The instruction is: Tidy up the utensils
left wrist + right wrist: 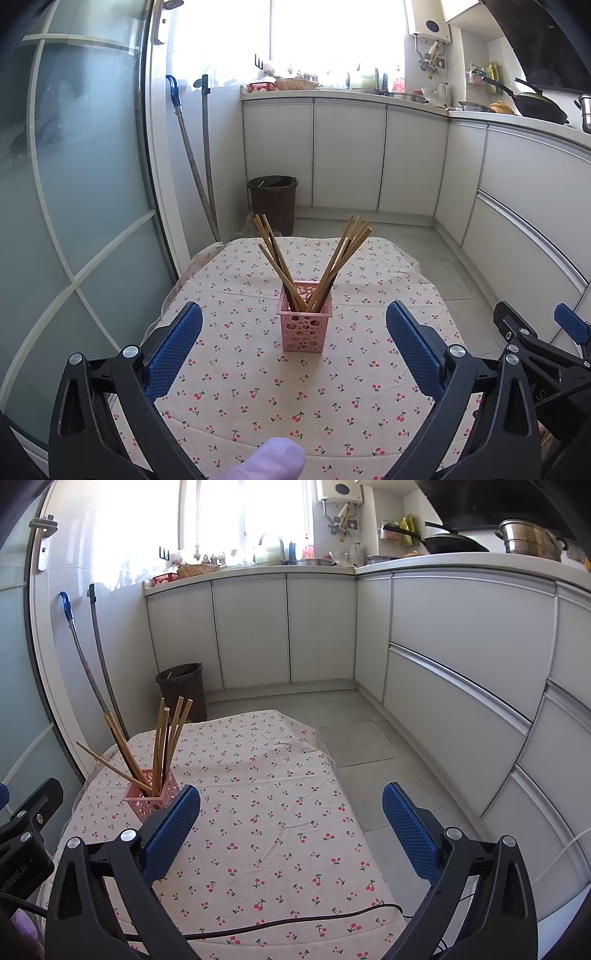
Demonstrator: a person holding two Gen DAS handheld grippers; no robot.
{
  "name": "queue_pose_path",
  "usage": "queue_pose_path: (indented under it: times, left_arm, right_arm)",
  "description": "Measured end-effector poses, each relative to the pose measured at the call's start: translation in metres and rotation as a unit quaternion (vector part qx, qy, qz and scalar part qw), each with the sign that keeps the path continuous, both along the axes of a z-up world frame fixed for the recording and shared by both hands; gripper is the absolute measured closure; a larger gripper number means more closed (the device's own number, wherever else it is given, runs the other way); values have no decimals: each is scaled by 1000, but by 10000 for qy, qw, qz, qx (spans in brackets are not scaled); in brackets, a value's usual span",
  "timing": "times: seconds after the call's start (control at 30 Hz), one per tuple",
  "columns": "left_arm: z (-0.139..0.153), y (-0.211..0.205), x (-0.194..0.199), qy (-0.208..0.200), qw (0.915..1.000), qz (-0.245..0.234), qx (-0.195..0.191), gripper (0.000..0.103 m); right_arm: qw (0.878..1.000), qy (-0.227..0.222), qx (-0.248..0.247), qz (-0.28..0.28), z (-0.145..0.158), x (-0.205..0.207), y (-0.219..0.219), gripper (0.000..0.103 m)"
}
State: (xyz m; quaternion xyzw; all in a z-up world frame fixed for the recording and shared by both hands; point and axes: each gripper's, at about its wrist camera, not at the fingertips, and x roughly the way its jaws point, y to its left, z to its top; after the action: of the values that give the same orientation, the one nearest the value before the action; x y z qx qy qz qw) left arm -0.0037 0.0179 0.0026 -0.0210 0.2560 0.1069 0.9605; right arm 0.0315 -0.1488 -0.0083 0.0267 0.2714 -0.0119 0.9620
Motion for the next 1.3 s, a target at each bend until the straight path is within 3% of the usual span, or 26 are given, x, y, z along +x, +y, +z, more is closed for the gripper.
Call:
queue_pose_path:
  times: [1.3]
  left_arm:
    - [-5,1,5,132,9999,101,17,7]
  right_arm:
    - [10000,96,5,-26,-4,4,-2,7]
